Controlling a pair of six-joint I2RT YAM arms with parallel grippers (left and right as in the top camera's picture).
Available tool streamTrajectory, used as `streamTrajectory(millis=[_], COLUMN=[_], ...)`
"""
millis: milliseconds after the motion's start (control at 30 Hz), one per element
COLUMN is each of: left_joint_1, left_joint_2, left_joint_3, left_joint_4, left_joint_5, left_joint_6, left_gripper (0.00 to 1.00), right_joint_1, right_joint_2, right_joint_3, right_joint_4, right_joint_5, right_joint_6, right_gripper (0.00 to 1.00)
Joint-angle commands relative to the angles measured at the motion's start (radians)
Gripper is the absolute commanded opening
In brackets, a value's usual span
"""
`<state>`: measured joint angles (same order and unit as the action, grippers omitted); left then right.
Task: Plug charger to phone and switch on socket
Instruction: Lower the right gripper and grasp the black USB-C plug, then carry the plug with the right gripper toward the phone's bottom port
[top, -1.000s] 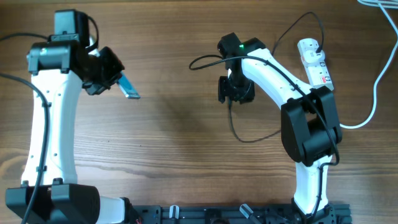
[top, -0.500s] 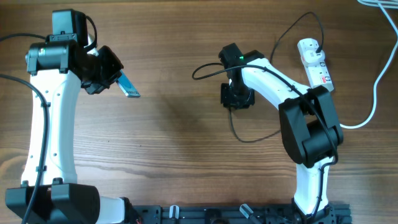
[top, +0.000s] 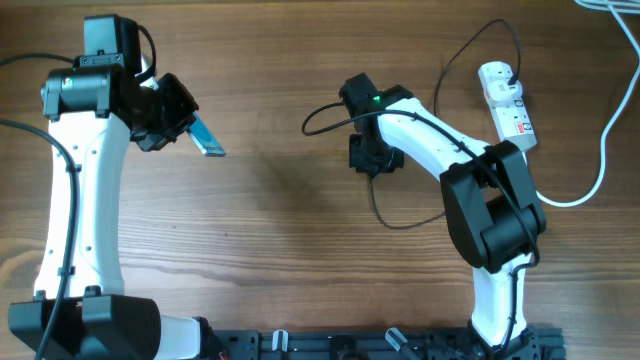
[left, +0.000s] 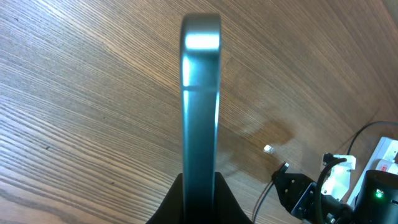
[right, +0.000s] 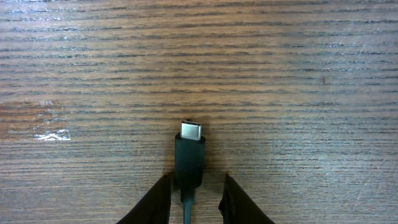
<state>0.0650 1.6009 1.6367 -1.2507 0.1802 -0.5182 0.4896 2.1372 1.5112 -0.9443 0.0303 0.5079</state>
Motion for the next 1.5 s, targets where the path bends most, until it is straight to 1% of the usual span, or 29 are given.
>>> streamTrajectory(millis=[0,67,200,300,567,900,1100,1133,1167,1233,1333,1433,1467], left_joint_1=[0.003,0.003,0.003,0.003,0.003,0.003,0.003,0.003,0.003,0.003,0.003,0.003,0.003], left_joint_2=[-0.003,-0.003,-0.003,-0.003,-0.003,-0.003,-0.003,-0.003,-0.003,-0.003,-0.003,-0.003,-0.003], left_joint_3=[0.005,0.005,0.005,0.005,0.005,0.005,0.005,0.005,0.005,0.005,0.005,0.005,0.005], left_joint_4=[0.004,0.004,0.004,0.004,0.005,0.005,0.005,0.005,0.005,0.005,0.005,0.012,0.035], left_joint_5=[0.013,0.013,0.013,0.013,0.013,0.013,0.013,0.013,0.013,0.013,0.013,0.014,0.053], left_joint_6=[-0.011,-0.011,-0.011,-0.011,-0.011,-0.011,-0.011,-0.011,-0.011,-0.011,-0.011,-0.011,0.014], left_gripper=[0.04,0.04,0.04,0.04,0.04,0.04,0.04,0.04,0.04,0.04,0.04,0.04,0.04], right_joint_1=[0.011,0.01,0.011,0.01,0.011,0.01,0.01,0.01,0.01,0.01,0.01,0.01,0.01], right_joint_2=[0.031,0.031,0.031,0.031,0.032,0.032,0.032,0.032,0.032,0.032,0.032,0.025,0.003], right_joint_3=[-0.031,-0.031,-0.031,-0.031,-0.031,-0.031,-0.031,-0.031,-0.031,-0.031,-0.031,-0.014,0.018], right_joint_4=[-0.003,-0.003,-0.014,-0.014,-0.021,-0.008,0.007,0.009,0.01,0.009,0.011,-0.015,-0.064], right_joint_5=[-0.015,-0.017,-0.039,-0.039,-0.039,-0.027,-0.026,-0.023,-0.019,-0.011,-0.003,-0.005,-0.005], right_joint_6=[0.019,0.019,0.019,0.019,0.019,0.018,0.016,0.016,0.016,0.016,0.015,0.016,0.015], right_gripper=[0.29,0.27,0.26,0.2,0.2,0.16,0.15,0.15,0.11,0.1,0.04,0.04,0.04])
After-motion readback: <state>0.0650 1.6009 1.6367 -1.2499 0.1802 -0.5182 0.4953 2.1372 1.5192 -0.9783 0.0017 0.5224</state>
